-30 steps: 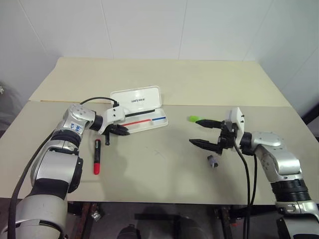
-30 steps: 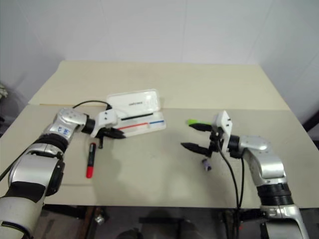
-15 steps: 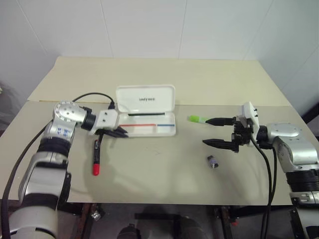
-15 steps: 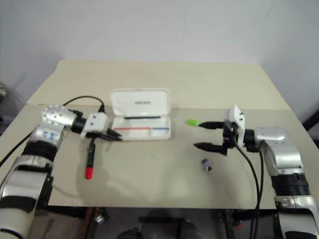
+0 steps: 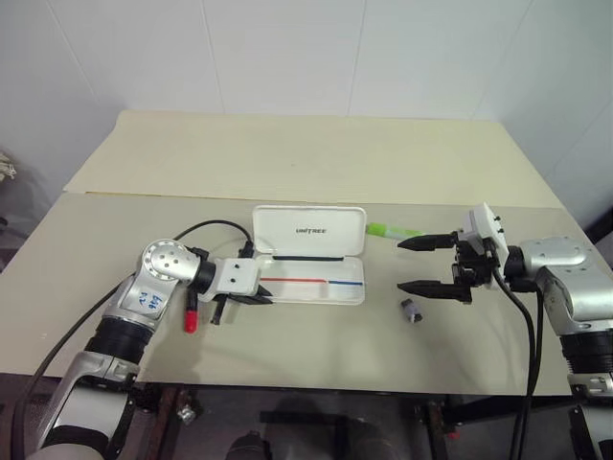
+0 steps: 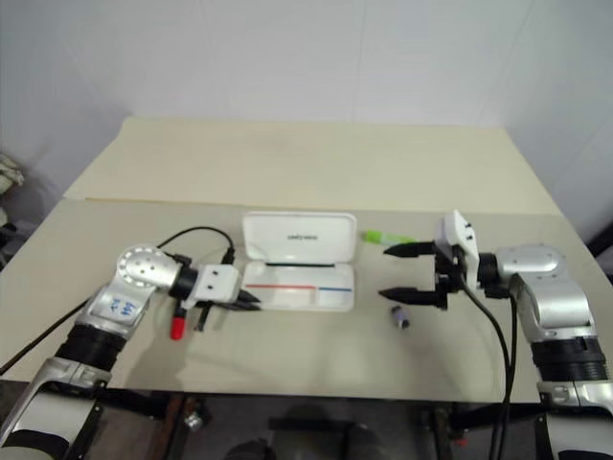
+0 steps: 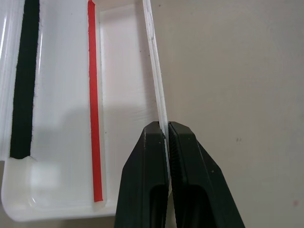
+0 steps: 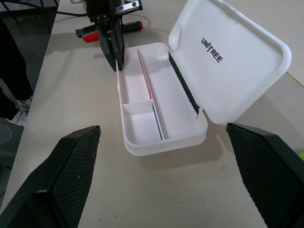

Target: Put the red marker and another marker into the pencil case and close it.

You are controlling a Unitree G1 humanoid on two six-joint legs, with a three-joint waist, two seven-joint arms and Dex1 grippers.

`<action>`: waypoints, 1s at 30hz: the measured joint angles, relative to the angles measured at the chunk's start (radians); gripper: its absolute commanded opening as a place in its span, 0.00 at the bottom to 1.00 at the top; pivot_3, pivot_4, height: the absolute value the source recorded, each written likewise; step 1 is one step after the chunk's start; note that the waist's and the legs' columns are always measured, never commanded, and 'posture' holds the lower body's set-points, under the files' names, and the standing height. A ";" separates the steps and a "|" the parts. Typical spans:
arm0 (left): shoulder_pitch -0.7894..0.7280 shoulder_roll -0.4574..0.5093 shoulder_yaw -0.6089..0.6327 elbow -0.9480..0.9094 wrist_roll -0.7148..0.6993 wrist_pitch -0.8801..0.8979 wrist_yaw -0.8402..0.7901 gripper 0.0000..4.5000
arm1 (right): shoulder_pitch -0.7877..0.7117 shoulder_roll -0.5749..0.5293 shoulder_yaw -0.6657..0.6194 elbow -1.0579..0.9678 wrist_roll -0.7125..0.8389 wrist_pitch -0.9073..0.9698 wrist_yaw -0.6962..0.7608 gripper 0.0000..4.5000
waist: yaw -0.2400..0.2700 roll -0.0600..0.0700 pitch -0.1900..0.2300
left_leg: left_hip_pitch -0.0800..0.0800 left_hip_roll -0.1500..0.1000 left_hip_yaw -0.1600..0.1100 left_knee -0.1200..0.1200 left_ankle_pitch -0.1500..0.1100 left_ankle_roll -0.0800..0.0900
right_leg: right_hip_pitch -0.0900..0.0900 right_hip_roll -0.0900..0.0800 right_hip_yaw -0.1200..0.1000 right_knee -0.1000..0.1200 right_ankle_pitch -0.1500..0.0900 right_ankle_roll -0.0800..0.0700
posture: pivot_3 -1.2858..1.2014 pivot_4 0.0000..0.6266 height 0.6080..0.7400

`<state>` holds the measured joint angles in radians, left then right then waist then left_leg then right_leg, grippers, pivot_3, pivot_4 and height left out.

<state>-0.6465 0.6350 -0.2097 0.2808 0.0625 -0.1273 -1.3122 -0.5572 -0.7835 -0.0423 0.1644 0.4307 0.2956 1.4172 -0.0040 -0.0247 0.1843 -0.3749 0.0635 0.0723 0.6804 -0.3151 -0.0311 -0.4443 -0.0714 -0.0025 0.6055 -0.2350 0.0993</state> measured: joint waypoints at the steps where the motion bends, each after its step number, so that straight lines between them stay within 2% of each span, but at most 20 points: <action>1: 0.002 -0.001 -0.007 -0.001 0.000 0.002 0.004 0.00 | 0.006 0.000 0.000 -0.002 -0.001 -0.002 -0.004 1.00 | 0.001 0.000 0.000 | 0.000 0.000 0.000 0.000 0.000 0.000 | 0.000 0.000 0.001 0.000 0.000 0.000 | 0.52 0.24 1.00; 10: 0.005 -0.002 -0.015 -0.001 -0.004 0.004 0.019 0.00 | 0.020 0.006 0.000 -0.002 -0.013 -0.012 -0.037 1.00 | 0.002 0.000 0.000 | 0.001 0.000 0.002 0.000 0.000 0.000 | 0.000 0.001 0.004 0.000 0.000 0.000 | 0.52 0.24 1.00; 13: 0.006 -0.003 -0.021 -0.001 -0.011 0.012 0.018 0.19 | 0.020 0.013 0.000 -0.001 -0.015 -0.017 -0.048 1.00 | 0.002 0.000 0.000 | 0.001 0.000 0.002 0.000 0.000 0.000 | 0.000 0.001 0.004 0.000 0.000 0.001 | 0.52 0.24 1.00; 24: 0.024 -0.002 -0.042 -0.069 -0.034 0.050 0.006 1.00 | -0.008 0.039 0.000 0.043 -0.030 -0.052 -0.052 1.00 | 0.001 0.000 0.000 | 0.001 0.000 0.004 0.000 -0.001 0.001 | 0.000 0.002 0.006 -0.001 0.001 0.001 | 0.52 0.24 1.00; 30: 0.035 0.009 -0.037 -0.163 -0.067 0.094 0.012 1.00 | -0.024 0.049 0.001 0.073 -0.034 -0.062 -0.046 1.00 | 0.001 0.000 0.000 | 0.001 0.000 0.004 0.000 -0.001 0.001 | 0.000 0.002 0.007 -0.001 0.001 0.001 | 0.52 0.24 1.00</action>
<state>-0.6118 0.6435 -0.2467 0.1176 -0.0049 -0.0330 -1.3000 -0.5813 -0.7343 -0.0417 0.2372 0.3967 0.2332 1.3709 -0.0025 -0.0247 0.1843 -0.3735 0.0635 0.0767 0.6806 -0.3160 -0.0296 -0.4443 -0.0695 0.0047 0.6044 -0.2342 0.1005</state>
